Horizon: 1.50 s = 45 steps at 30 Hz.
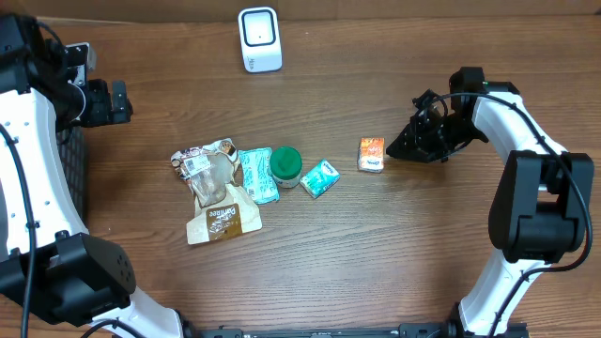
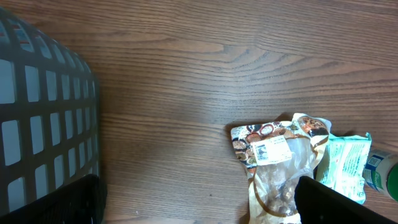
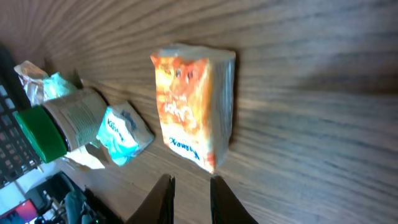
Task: Scan the item barcode
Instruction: 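Lower the right gripper onto the orange Kleenex pack and grasp it, then lift the orange pack and carry it toward the white scanner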
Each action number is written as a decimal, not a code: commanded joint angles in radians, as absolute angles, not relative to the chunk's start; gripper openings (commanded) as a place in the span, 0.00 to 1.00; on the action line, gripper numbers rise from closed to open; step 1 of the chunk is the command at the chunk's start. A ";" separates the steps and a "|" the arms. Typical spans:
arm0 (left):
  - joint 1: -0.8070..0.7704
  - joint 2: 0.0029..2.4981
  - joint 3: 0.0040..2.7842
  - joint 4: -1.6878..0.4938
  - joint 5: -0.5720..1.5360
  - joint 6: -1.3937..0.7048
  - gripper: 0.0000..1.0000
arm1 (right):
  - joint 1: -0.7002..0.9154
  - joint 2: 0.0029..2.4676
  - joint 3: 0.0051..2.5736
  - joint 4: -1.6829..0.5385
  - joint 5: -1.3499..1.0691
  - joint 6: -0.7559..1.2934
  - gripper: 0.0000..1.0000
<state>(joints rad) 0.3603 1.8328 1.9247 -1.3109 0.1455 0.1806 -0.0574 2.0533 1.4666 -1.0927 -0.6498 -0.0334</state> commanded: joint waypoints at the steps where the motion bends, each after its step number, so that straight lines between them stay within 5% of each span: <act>1: 0.360 1.831 1.925 -1.308 0.146 0.196 0.99 | -0.059 2.050 1.488 -1.110 -0.656 -0.082 0.22; 21: 0.360 1.831 1.925 -1.308 0.146 0.196 0.99 | -0.049 1.933 1.478 -1.113 -0.627 -0.105 0.29; 34: 0.360 1.831 1.925 -1.308 0.146 0.196 1.00 | 0.067 1.942 1.295 -0.835 -0.469 0.180 0.29; 45: 0.360 1.831 1.925 -1.308 0.146 0.196 0.99 | 0.075 1.942 1.261 -0.794 -0.419 0.217 0.29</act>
<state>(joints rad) 0.3603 1.8328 1.9247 -1.3109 0.1455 0.1806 0.0734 1.9522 1.2671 -0.7990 -0.4374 0.1989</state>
